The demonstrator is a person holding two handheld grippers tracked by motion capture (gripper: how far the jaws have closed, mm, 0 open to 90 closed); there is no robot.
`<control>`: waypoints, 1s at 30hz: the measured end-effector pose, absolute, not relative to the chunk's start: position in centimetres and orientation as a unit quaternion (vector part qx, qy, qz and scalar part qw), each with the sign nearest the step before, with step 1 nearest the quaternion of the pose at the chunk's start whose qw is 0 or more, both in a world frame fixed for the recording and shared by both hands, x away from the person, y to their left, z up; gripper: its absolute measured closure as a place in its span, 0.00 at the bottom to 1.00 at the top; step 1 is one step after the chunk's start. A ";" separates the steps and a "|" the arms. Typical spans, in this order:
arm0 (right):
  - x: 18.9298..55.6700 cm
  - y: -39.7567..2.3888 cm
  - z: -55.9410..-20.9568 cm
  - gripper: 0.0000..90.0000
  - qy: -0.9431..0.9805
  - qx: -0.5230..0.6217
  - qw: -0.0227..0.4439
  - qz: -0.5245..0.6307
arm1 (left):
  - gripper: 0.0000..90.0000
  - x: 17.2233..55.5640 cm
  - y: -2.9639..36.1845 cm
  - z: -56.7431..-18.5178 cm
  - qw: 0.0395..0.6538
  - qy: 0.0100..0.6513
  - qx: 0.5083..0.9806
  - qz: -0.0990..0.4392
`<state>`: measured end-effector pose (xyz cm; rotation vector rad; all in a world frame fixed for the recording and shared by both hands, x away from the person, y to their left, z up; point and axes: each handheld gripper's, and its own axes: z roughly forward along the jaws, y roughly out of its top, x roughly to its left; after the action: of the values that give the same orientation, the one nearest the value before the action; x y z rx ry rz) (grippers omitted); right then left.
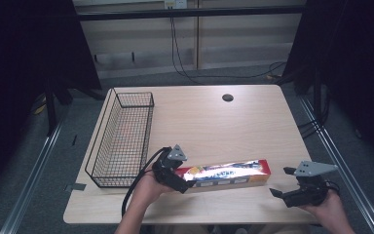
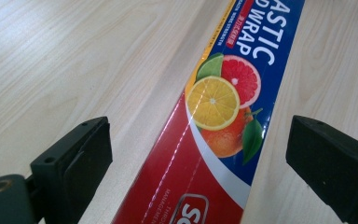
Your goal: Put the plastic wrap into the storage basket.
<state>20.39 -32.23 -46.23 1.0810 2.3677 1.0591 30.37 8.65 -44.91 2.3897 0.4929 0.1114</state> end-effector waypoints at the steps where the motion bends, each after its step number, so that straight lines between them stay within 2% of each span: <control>1: 20.4 -32.2 -46.2 0.10 0.831 0.379 0.165 0.373 | 0.08 30.3 8.6 -44.9 0.345 0.192 0.918 0.040; 5: 20.5 -32.3 -46.2 0.10 0.830 0.382 0.165 0.372 | 0.07 30.3 8.4 -44.5 0.342 0.189 0.919 0.044; 6: 20.5 -32.3 -46.2 0.10 0.830 0.382 0.165 0.372 | 0.07 30.1 8.2 -44.5 0.361 0.206 0.909 0.038; 7: 20.5 -32.3 -46.1 0.10 0.829 0.382 0.165 0.375 | 0.07 30.4 8.5 -44.2 0.345 0.176 0.921 0.039; 9: 20.4 -32.4 -46.1 0.10 0.827 0.382 0.161 0.380 | 0.07 30.2 8.1 -44.2 0.362 0.197 0.911 0.034; 21: 20.5 -32.8 -45.9 0.10 0.824 0.382 0.161 0.386 | 0.07 30.5 6.4 -43.7 0.355 0.192 0.915 0.012; 30: 20.4 -33.1 -45.8 0.11 0.823 0.383 0.163 0.386 | 0.07 30.9 3.8 -43.1 0.347 0.160 0.924 0.006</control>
<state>20.43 -33.06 -45.78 1.0936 2.3485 1.1003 30.88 3.80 -43.10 2.3964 0.4156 0.0150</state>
